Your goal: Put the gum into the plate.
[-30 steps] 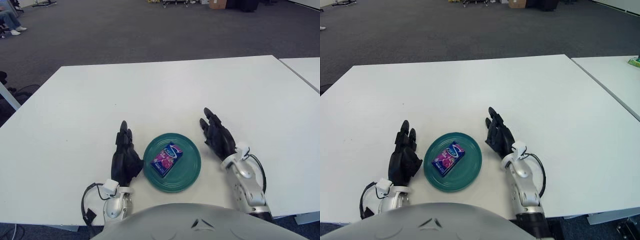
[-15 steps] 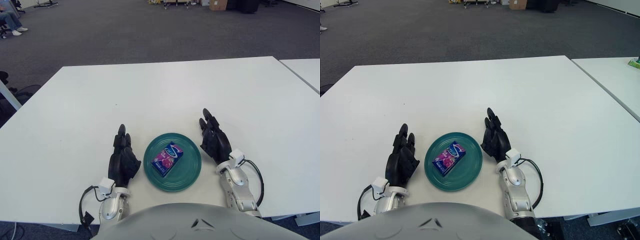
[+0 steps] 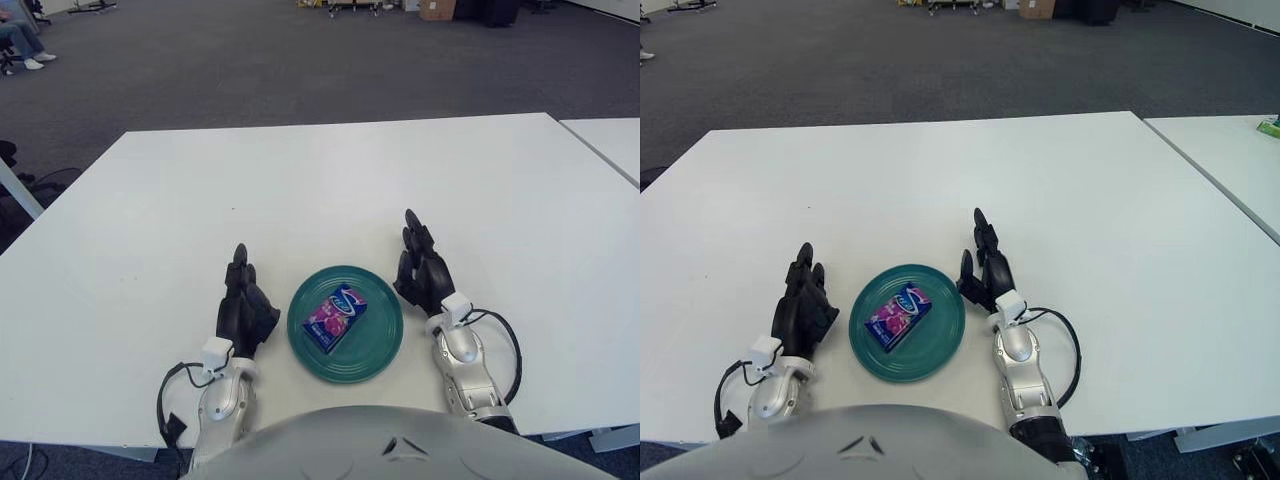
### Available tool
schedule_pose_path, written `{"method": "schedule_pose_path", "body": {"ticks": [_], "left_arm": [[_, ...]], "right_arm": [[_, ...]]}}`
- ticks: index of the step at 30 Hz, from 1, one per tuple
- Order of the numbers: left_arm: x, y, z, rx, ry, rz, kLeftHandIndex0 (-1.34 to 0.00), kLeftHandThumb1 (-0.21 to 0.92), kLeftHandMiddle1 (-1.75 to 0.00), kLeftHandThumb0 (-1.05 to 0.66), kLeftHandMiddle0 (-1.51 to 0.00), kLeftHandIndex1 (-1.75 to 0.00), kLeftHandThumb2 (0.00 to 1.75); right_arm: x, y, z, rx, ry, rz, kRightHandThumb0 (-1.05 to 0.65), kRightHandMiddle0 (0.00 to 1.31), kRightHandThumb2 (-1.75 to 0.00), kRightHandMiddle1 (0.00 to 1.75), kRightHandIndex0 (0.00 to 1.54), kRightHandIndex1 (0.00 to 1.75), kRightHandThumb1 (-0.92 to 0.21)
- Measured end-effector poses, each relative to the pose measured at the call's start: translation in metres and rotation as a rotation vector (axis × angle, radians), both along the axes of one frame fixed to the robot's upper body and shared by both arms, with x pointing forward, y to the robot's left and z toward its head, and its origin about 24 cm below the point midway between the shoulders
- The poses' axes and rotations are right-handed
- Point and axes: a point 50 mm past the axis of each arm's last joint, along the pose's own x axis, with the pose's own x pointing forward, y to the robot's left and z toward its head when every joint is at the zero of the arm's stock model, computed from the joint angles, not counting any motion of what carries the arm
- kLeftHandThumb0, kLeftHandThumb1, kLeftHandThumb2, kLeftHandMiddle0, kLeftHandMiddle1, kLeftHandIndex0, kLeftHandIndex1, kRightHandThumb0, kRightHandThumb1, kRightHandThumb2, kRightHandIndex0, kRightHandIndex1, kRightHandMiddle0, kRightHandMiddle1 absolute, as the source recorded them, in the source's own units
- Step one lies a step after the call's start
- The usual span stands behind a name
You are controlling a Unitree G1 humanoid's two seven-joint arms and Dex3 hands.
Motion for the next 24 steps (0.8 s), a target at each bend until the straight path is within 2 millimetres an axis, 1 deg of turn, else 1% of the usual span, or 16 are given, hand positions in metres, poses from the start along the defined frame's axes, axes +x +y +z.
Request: {"method": "schedule_pose_path", "body": {"ticks": [13, 24], "left_arm": [[-0.0007, 0.0032, -0.0011, -0.014, -0.001, -0.011, 0.00, 0.92, -0.01, -1.05, -0.06, -0.25, 1.09], [-0.0059, -0.0015, 0.0007, -0.039, 0.001, -0.013, 0.00, 0.92, 0.00, -1.05, -0.06, -0.25, 1.06]], "right_arm": [[0.0001, 0.0007, 0.0000, 0.035, -0.004, -0.030, -0.91, 0.00, -1.05, 0.09, 0.00, 0.00, -0.92], [-0.0065, -0.0002, 0.0012, 0.048, 0.012, -0.071, -0.89, 0.00, -1.04, 0.10, 0.00, 0.00, -0.92]]}}
